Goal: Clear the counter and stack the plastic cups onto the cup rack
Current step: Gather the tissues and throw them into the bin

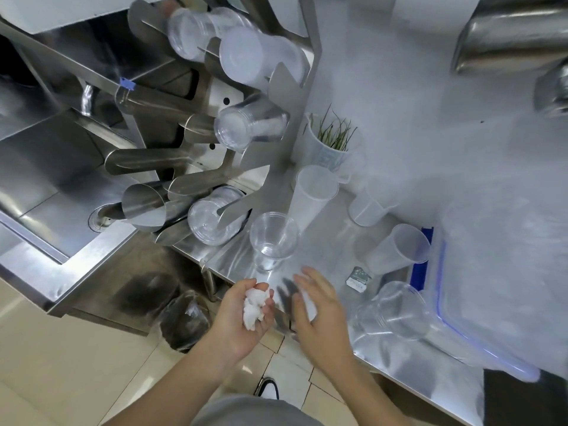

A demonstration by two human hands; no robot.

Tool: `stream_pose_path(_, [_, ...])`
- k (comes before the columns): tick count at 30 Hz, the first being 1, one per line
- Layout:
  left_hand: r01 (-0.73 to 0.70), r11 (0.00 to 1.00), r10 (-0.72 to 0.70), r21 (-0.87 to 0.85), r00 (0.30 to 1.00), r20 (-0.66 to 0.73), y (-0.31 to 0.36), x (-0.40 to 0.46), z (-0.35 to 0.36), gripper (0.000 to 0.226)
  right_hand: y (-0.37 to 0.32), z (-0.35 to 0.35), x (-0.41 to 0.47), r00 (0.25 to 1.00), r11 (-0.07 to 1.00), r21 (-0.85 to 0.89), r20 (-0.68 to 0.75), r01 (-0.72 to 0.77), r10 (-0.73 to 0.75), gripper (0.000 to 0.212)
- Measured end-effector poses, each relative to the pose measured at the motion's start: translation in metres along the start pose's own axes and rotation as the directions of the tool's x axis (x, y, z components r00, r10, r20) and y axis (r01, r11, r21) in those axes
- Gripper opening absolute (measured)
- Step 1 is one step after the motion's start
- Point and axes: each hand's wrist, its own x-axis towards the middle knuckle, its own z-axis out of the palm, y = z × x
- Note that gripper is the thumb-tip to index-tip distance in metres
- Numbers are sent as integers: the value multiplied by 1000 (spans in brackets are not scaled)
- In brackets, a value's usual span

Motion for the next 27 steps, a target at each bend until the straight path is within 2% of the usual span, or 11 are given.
stream_pose_path(3, [40, 999, -38, -37, 998, 44, 1, -4, -2, 22, 41, -2, 19, 963, 946, -184, -47, -268, 264, 41])
stream_pose_path(6, [47, 997, -41, -67, 995, 86, 1, -7, -3, 28, 72, 2, 36, 907, 826, -396, -45, -401, 418, 55])
stream_pose_path(10, [75, 994, -63, -84, 988, 137, 1, -10, -6, 27, 92, 7, 47, 807, 695, -489, -28, -526, 591, 66])
stream_pose_path(14, [83, 993, -68, -86, 985, 160, 1, -11, -11, 31, 102, 16, 42, 804, 706, -520, 59, -481, 592, 62])
stream_pose_path(20, [58, 995, -42, -81, 982, 183, 1, -13, -15, 53, 105, 18, 36, 881, 728, -570, 16, -380, 472, 51])
stream_pose_path(27, [51, 994, -32, -97, 981, 189, 2, -15, -18, 55, 117, 14, 38, 887, 762, -518, 12, -390, 462, 37])
